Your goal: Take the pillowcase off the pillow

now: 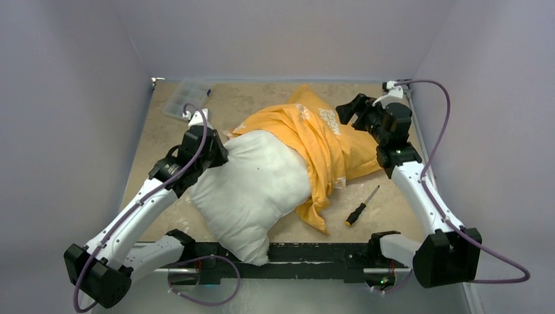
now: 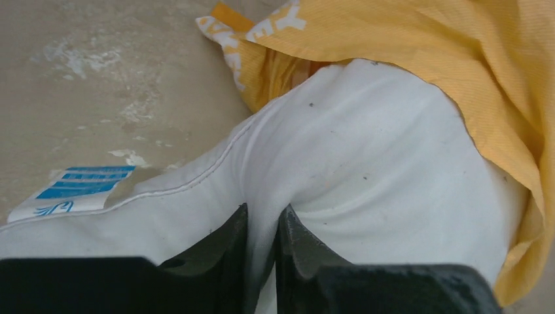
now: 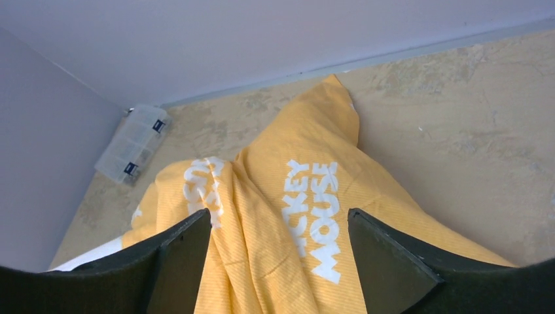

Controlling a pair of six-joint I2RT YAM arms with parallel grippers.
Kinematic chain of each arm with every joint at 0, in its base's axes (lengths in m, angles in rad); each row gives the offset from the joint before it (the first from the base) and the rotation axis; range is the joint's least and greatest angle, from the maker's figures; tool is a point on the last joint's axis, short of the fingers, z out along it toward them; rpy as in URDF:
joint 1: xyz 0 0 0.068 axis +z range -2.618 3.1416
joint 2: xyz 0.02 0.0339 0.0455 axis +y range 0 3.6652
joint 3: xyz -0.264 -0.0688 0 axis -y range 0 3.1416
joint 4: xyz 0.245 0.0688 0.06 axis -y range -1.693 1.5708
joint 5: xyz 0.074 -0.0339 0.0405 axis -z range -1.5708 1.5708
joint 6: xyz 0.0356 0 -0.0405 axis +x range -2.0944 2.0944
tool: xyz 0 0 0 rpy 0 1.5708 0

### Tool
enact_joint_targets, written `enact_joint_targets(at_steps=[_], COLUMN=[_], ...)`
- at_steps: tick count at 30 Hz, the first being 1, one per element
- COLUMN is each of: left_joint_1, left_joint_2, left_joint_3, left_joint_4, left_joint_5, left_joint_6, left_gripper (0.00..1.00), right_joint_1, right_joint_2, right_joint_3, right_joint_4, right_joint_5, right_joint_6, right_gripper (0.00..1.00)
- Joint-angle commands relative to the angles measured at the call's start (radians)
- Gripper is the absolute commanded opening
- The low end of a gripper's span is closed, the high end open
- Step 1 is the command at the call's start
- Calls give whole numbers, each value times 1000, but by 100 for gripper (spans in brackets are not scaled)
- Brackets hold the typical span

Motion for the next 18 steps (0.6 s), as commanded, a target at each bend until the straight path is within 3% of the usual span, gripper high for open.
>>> enact_joint_targets(at_steps=[1,5,8,11,13,18], left_joint_1=[7,-7,-92,-249,-336,-556], left_joint_2=[60,109,120,155,188,274], left_joint_3=[115,158,186,224,237,268], left_joint_4=[0,-38,-56,-110,-124,-132], left_joint_5=[-184,-138,-137,-228,-228,-310], left_joint_6=[35,76,87,61,44,-14], left_gripper=[25,46,62,67,76,81], right_joint_1=[0,-1,-1,-1,0,2], right_joint_2=[-82,-138,-167,-202,-225,-253], right_joint_3=[-96,-169,-220,-264,-286,-308], right_joint_4=[25,21,38,63,65,27], right_joint_5=[-28,-37,-75,-109,-105,-63], right_joint_6=[50,73,98,140,163,191], right_gripper=[83,94,97,99,99,99])
